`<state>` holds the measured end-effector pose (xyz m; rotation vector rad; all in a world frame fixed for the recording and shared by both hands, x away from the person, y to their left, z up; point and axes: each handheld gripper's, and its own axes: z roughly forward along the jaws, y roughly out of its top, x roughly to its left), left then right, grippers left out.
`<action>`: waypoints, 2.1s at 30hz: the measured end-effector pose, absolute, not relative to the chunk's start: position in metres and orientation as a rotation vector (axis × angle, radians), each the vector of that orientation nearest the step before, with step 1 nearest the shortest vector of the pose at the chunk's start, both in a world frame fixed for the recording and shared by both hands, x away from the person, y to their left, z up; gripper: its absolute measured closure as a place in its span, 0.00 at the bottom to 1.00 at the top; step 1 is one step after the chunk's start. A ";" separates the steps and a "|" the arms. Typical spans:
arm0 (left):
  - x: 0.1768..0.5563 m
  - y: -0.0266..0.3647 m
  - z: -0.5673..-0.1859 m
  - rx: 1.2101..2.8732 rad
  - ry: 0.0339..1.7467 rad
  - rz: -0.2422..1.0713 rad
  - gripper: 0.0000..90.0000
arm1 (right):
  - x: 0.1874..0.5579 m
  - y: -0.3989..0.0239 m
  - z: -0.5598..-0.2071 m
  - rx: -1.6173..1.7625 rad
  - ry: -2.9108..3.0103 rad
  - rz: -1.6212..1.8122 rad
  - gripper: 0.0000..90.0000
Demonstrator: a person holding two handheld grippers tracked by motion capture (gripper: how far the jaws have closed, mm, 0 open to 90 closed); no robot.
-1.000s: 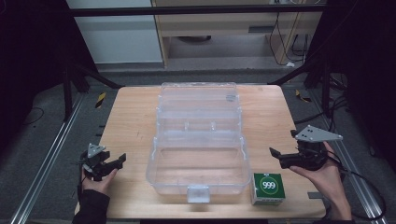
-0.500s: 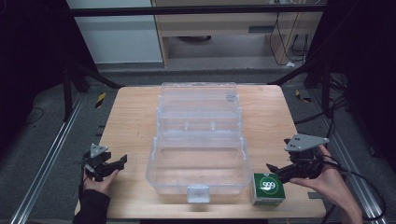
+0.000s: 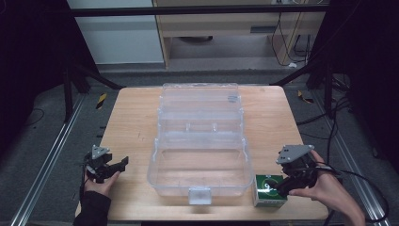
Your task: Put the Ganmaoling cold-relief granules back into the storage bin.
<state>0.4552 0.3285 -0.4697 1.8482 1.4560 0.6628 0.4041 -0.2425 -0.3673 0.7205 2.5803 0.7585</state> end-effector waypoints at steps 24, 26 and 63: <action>0.455 0.329 -0.470 1.851 1.456 0.664 0.33 | 0.401 -0.234 -0.392 0.627 2.742 0.608 0.01; 0.455 0.329 -0.470 1.851 1.455 0.664 0.33 | 0.400 -0.233 -0.395 0.616 2.757 0.587 0.01; 0.456 0.329 -0.470 1.853 1.456 0.666 0.33 | 0.409 -0.220 -0.427 0.506 2.884 0.424 0.02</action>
